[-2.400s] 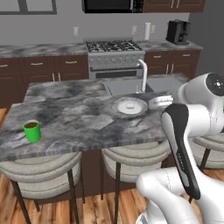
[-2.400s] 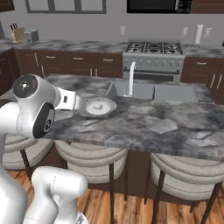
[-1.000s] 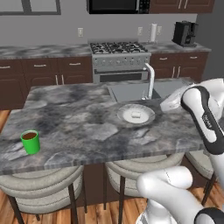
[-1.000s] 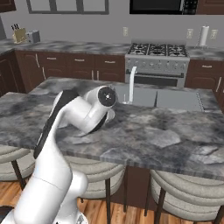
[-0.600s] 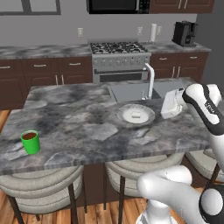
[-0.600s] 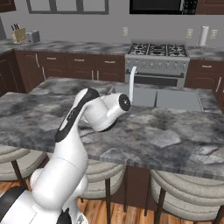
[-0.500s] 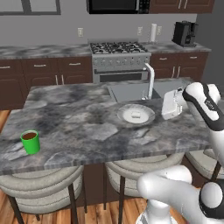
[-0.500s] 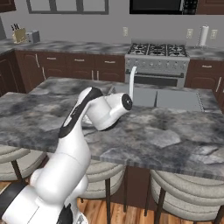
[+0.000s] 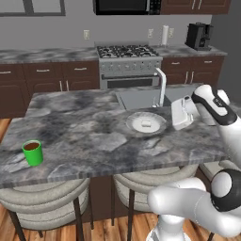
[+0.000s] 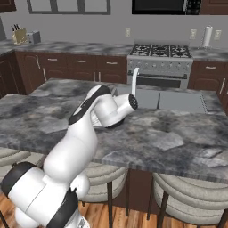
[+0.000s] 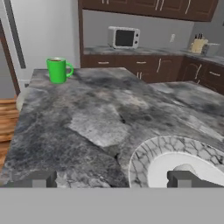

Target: Pick up the marshmallow and place it in the cup of hot chocolate on the dining counter.

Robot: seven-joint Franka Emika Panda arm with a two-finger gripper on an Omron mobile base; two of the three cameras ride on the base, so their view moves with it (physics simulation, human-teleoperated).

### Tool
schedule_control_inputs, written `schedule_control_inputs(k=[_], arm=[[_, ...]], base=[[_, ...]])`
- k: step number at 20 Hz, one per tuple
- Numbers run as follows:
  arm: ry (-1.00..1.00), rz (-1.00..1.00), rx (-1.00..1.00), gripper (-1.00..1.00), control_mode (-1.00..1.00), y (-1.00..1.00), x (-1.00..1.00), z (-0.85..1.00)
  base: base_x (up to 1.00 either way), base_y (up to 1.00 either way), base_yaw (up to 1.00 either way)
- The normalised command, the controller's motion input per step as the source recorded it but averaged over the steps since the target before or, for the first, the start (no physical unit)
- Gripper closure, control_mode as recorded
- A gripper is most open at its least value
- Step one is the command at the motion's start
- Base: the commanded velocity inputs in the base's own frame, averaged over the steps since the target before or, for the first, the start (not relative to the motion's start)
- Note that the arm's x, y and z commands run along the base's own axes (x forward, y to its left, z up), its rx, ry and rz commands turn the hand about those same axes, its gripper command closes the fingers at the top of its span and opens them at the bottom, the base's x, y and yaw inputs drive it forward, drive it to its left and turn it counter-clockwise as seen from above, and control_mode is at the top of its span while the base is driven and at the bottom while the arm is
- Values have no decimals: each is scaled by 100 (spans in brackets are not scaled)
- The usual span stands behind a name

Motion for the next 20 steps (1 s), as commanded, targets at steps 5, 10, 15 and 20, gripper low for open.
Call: schedule_control_inputs(k=[5,10,15,20], arm=[[0,0,0,-100,-100,17,29,-31],[0,4,0,-100,-100,0,41,-20],[9,11,3,-100,-100,-1,43,-18],[8,11,1,-100,-100,-2,32,-21]], base=[[0,0,0],[0,0,0],[0,0,0],[0,0,0]])
